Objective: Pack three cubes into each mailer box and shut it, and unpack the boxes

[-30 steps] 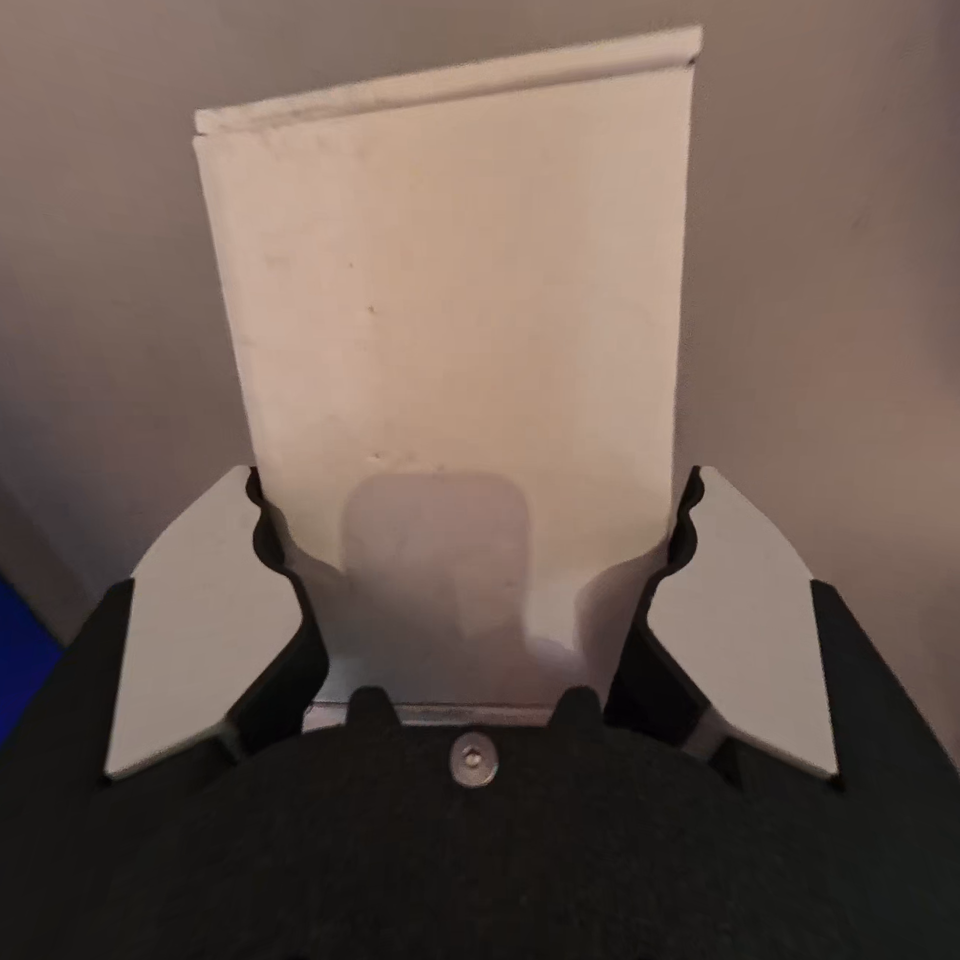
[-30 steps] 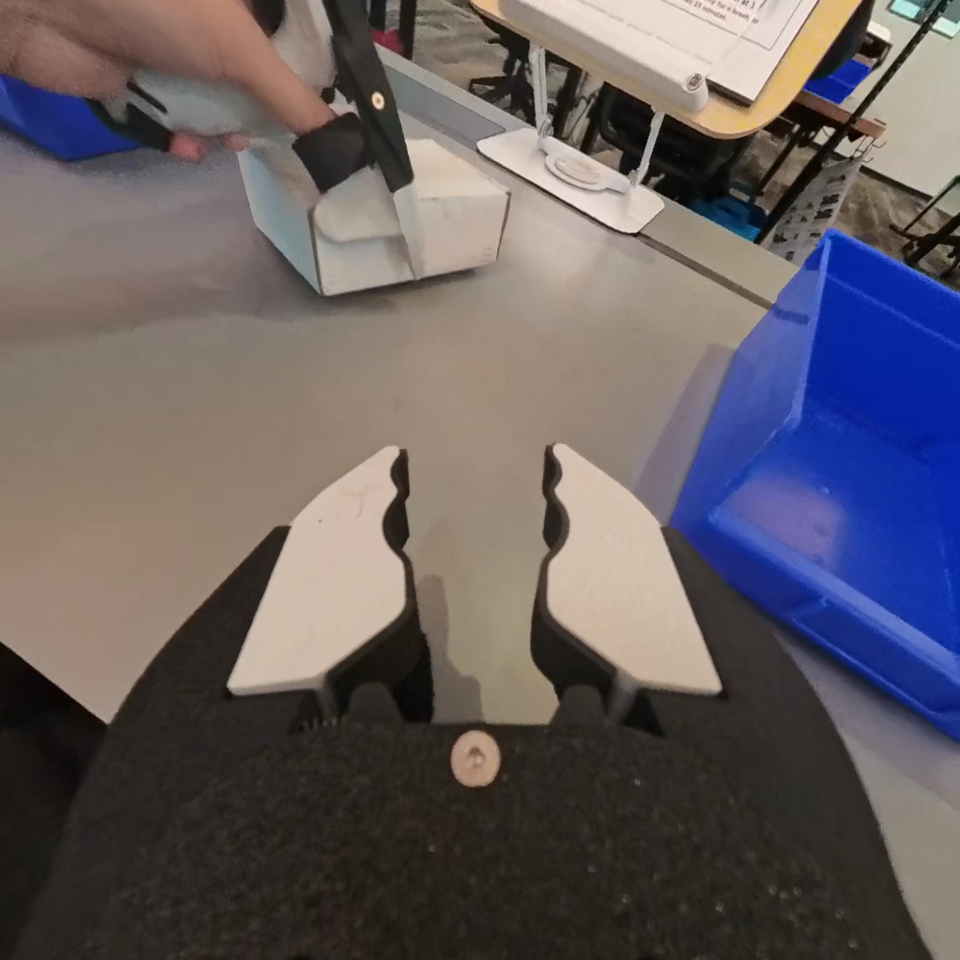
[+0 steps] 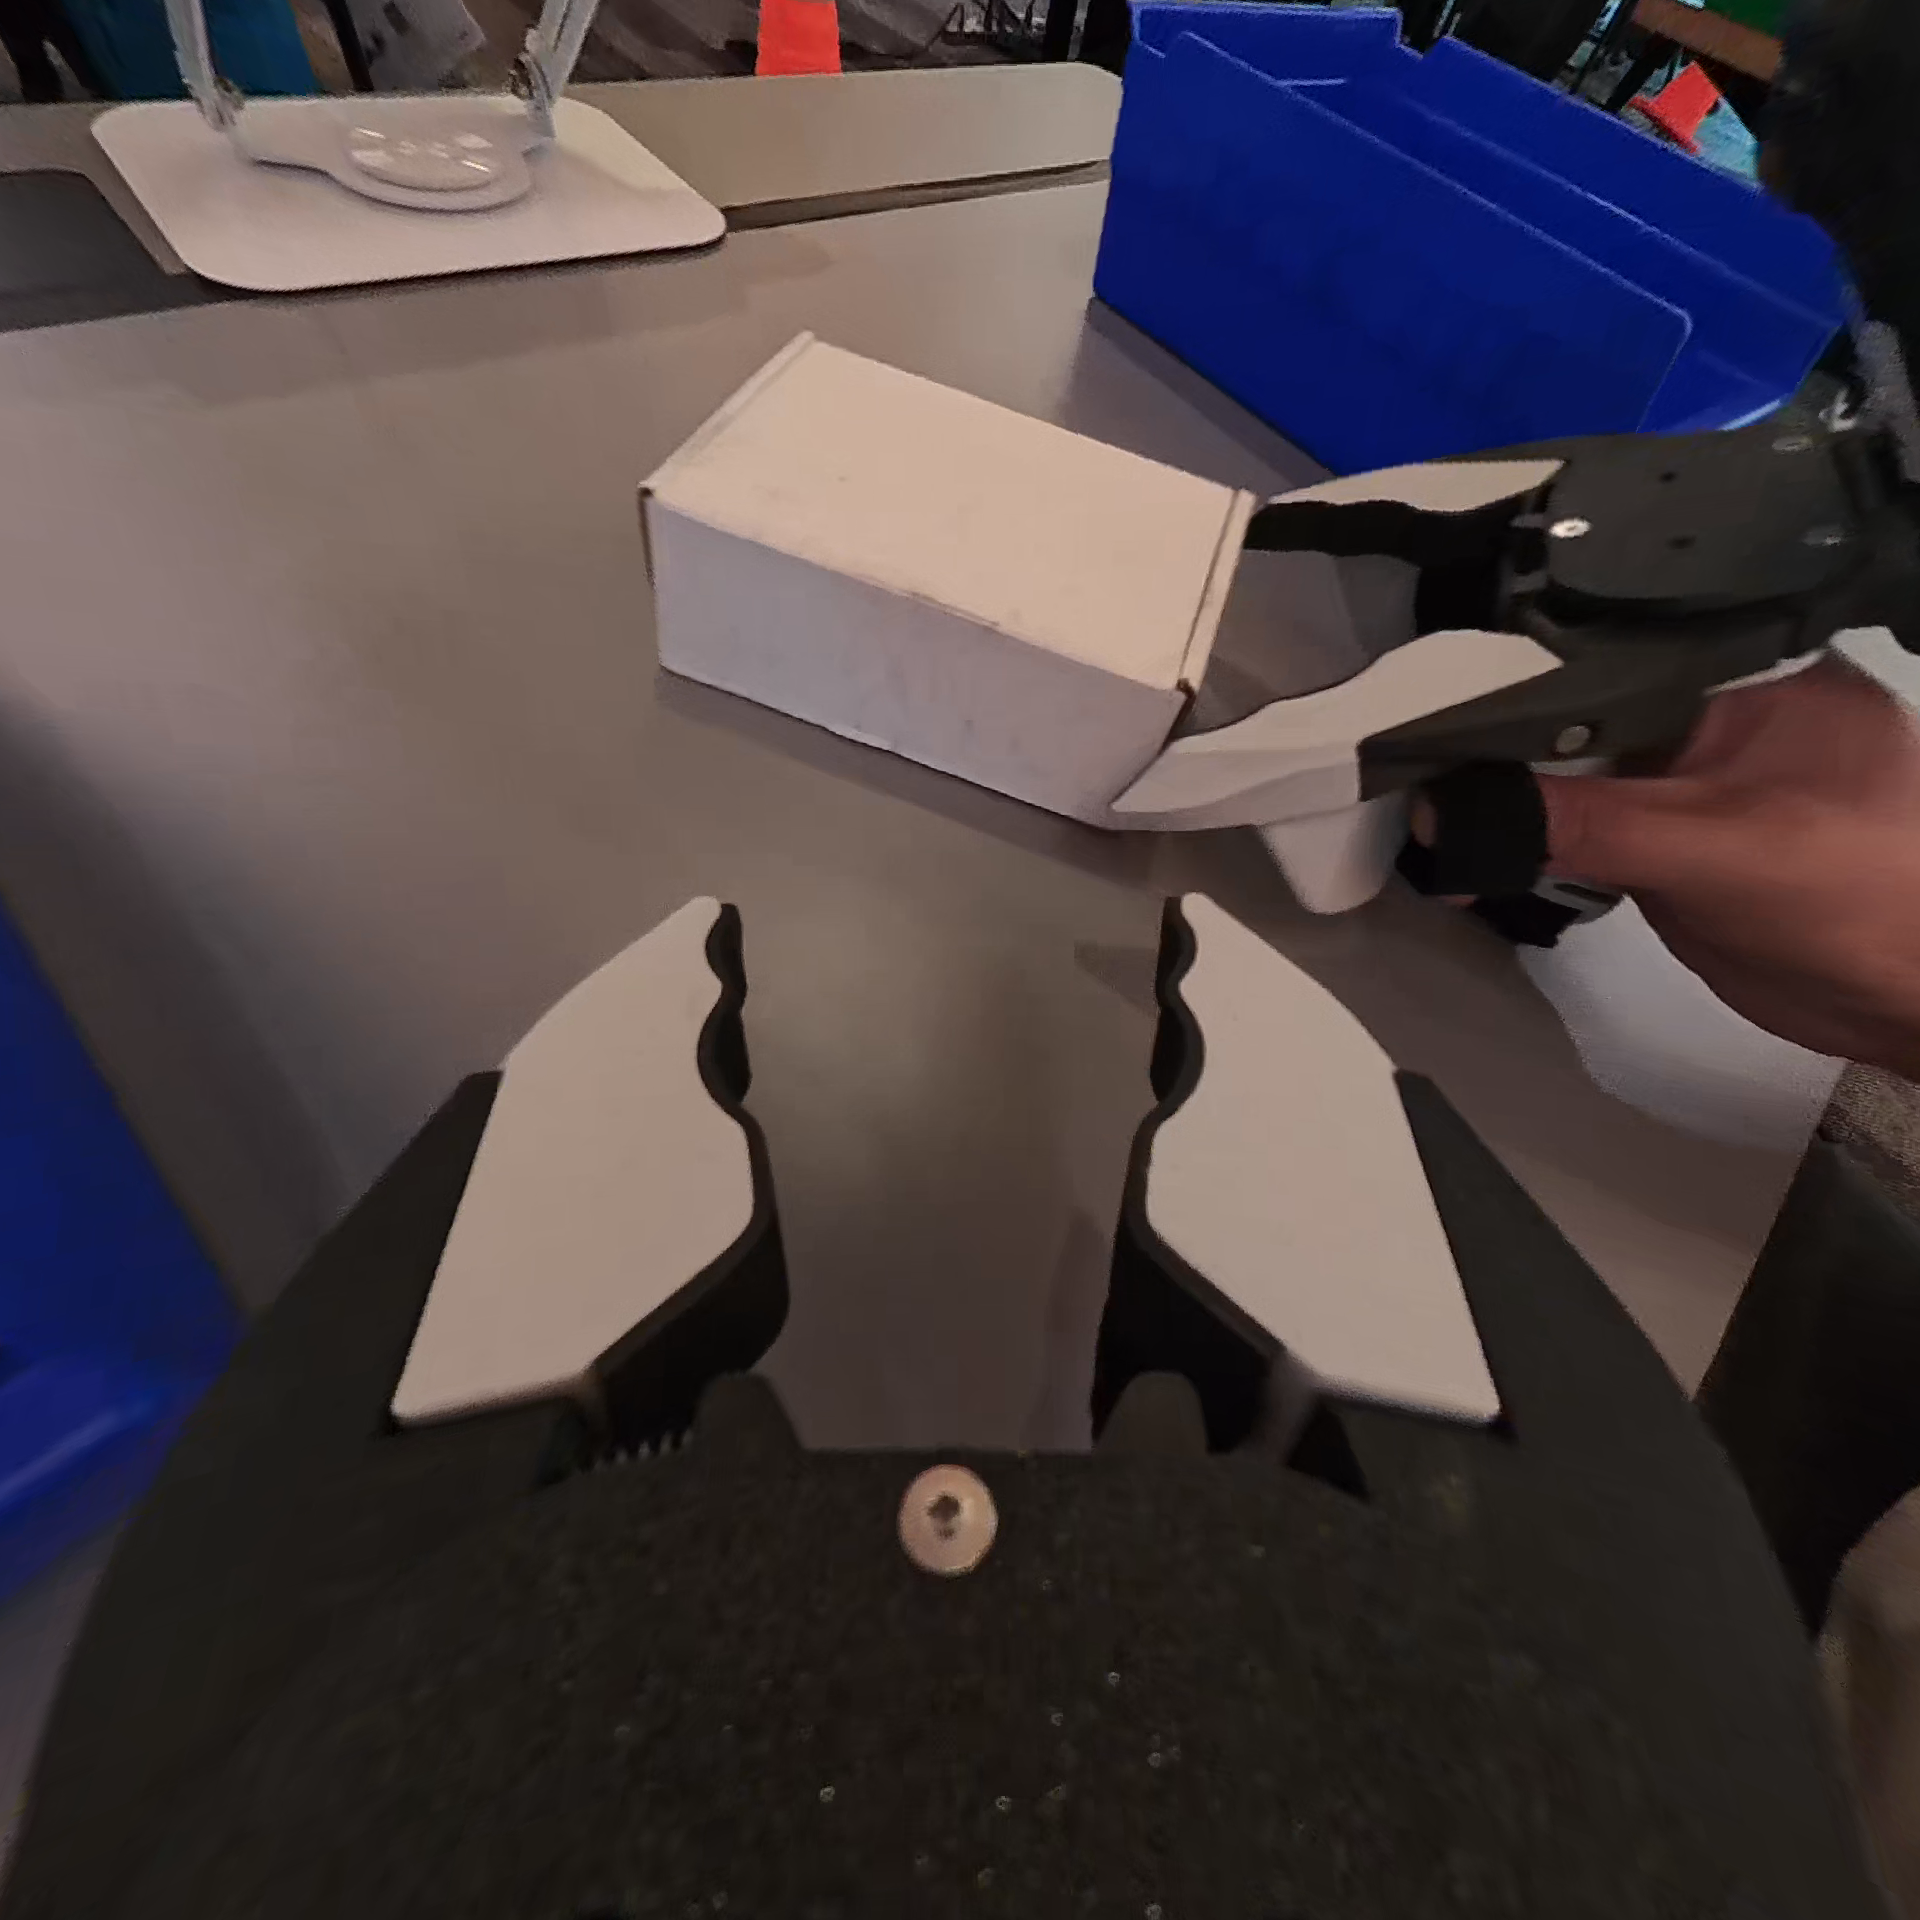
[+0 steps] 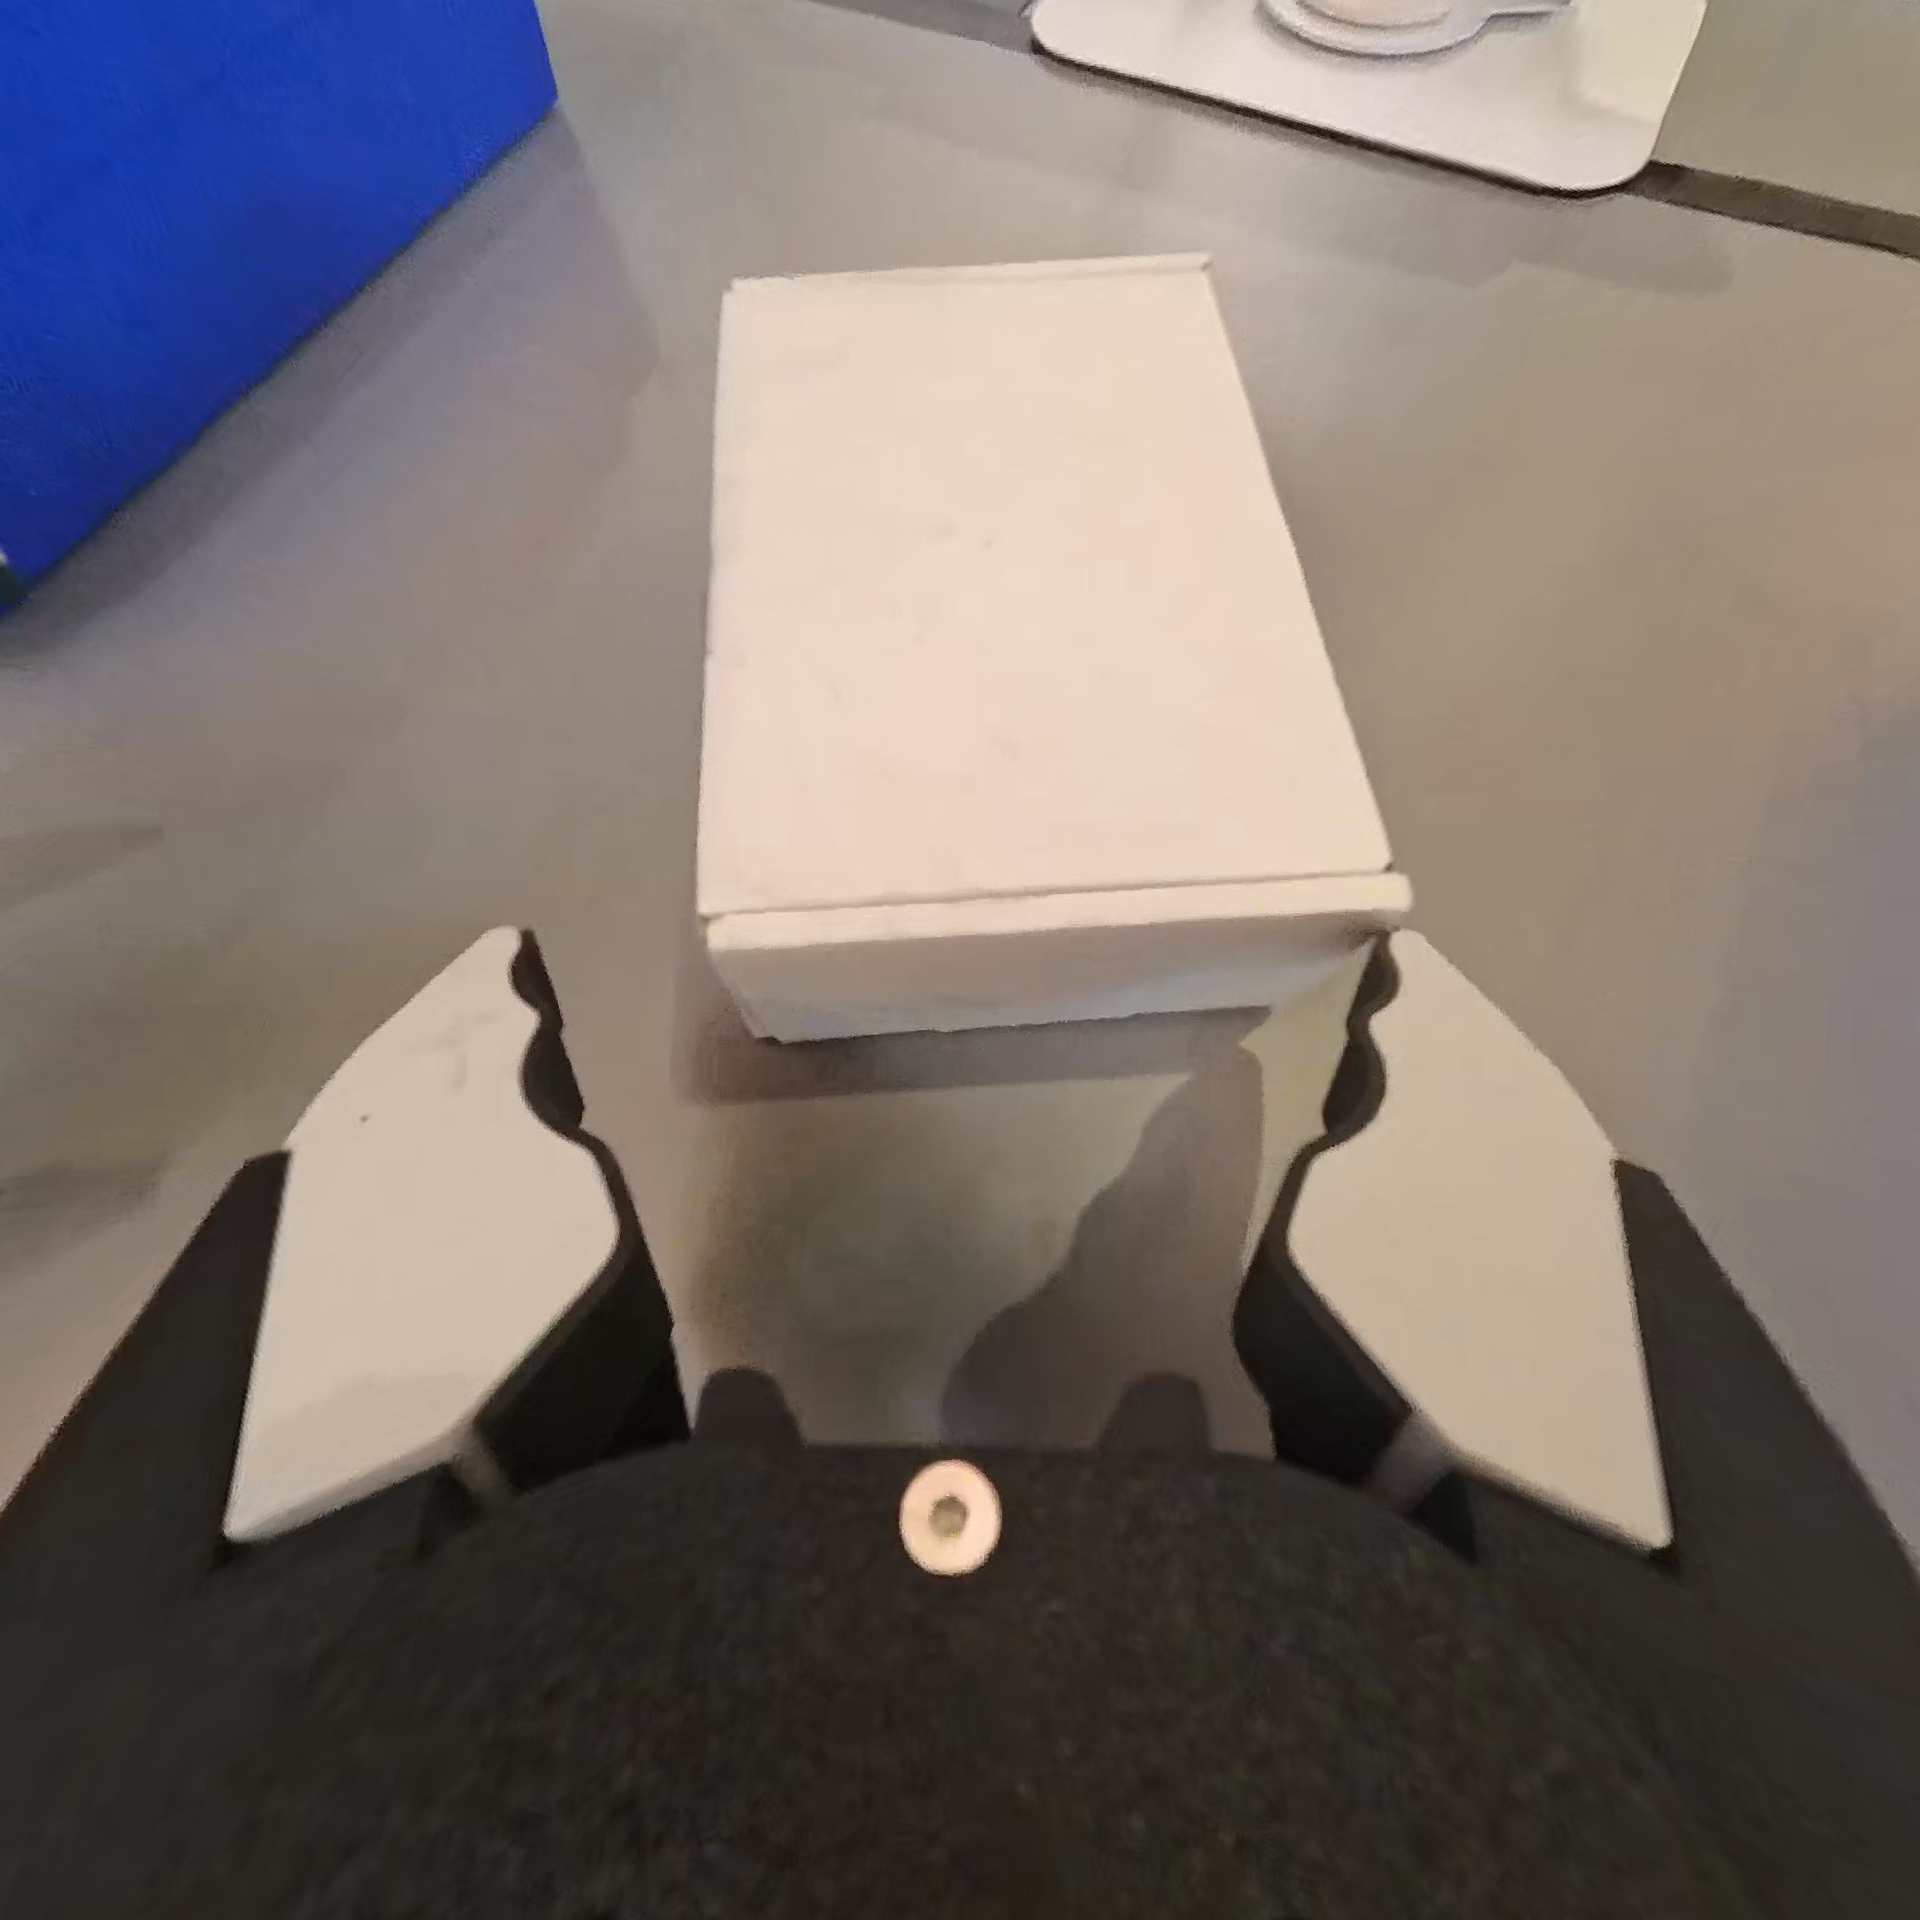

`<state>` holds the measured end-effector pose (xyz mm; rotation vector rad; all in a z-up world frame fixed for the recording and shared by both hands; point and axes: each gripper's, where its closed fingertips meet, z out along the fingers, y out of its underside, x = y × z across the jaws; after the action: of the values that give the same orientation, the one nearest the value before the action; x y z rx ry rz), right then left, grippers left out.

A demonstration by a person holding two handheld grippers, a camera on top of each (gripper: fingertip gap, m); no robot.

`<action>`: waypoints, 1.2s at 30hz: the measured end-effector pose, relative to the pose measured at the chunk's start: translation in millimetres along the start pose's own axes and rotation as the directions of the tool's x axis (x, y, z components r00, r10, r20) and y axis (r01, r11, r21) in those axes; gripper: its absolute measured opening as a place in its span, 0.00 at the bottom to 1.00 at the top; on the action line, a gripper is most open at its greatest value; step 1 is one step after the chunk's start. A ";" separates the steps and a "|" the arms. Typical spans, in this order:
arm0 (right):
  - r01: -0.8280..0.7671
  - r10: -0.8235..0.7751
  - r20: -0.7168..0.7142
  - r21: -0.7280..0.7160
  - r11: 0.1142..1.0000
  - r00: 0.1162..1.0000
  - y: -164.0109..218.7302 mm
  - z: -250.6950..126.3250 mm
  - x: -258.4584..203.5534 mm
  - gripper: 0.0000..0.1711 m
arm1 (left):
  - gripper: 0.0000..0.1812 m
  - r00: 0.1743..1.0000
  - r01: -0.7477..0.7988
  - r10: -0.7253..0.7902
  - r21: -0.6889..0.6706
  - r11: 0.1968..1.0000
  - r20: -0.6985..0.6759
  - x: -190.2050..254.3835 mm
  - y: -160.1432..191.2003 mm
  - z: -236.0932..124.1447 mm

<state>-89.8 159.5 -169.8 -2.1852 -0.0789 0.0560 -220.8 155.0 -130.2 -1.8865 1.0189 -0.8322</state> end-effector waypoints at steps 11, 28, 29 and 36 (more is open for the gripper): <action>0.156 -0.155 0.012 -0.053 0.986 0.988 -14.4 34.5 19.1 0.81 | 0.41 0.996 -0.094 0.093 -0.044 0.995 -0.014 6.3 8.0 12.9; -0.198 0.553 0.732 -0.520 0.831 0.398 -6.0 -61.4 -35.8 0.80 | 0.77 0.951 -0.307 0.306 -0.014 0.951 -0.049 0.6 -7.3 18.0; -0.182 0.572 0.741 -0.545 0.818 0.352 -2.7 -65.9 -40.5 0.79 | 0.79 0.951 -0.295 0.294 0.002 0.955 -0.091 6.5 -8.5 19.1; -0.206 0.560 0.775 -0.521 0.828 0.292 -2.5 -65.9 -39.0 0.79 | 0.47 0.899 -0.331 0.336 0.067 0.941 -0.283 49.0 -0.9 18.5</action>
<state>-124.2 104.4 -129.3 -2.1561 -0.1744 1.6999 -182.9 118.8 -129.7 -1.5379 1.4635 -0.9230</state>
